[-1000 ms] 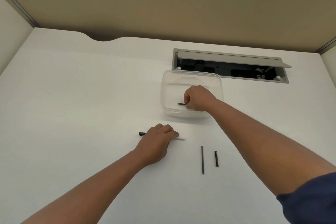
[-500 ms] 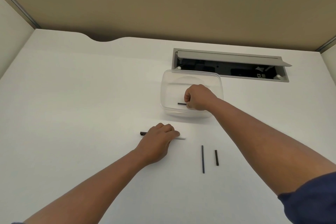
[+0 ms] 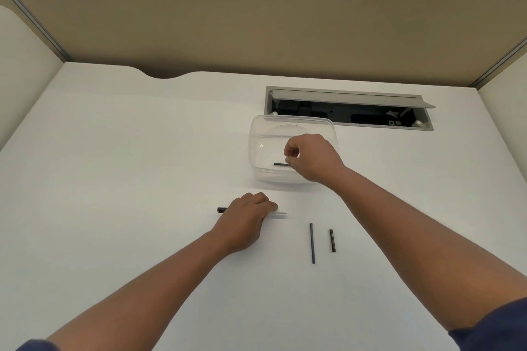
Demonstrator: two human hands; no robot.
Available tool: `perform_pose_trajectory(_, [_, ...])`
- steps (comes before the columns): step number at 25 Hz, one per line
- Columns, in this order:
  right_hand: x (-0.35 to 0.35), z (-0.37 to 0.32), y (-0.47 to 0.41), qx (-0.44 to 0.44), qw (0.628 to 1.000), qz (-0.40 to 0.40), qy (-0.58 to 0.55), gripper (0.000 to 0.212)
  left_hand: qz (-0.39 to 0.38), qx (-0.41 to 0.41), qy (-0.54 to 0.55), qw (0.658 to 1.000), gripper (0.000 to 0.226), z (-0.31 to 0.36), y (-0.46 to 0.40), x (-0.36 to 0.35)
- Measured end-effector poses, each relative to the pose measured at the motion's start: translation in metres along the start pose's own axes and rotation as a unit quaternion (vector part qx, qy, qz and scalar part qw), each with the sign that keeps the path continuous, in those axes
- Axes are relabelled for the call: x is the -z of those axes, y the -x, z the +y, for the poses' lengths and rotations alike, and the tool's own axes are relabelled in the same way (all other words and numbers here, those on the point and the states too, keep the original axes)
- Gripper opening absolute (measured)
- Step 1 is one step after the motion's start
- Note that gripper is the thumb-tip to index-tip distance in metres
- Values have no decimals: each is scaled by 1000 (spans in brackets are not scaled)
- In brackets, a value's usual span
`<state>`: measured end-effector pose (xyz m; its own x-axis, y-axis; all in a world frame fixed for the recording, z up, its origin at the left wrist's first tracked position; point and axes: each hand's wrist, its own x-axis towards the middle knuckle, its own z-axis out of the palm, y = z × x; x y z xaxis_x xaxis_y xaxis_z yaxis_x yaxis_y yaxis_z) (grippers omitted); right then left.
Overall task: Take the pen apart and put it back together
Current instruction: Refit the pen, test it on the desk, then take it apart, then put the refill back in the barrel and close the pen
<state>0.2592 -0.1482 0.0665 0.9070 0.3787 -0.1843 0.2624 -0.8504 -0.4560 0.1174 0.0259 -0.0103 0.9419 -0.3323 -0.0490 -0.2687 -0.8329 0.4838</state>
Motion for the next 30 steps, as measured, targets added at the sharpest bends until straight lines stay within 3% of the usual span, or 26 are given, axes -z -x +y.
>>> perform_pose_trajectory(7, [-15,4,87,-25,999,-10,-37,12,35,7,21,999,31,26,28,11])
perform_pose_trajectory(16, [-76,34,161,-109,992,-40,-44,11,16,67,80,994,31,49,64,5])
perform_pose_trajectory(22, [-85,39,169,-127,991,12,-28,8,33,109,146,983,25,57,81,1])
perform_pose_trajectory(30, [-96,32,174,-141,990,-11,-9,5,51,166,229,958,24,63,91,2])
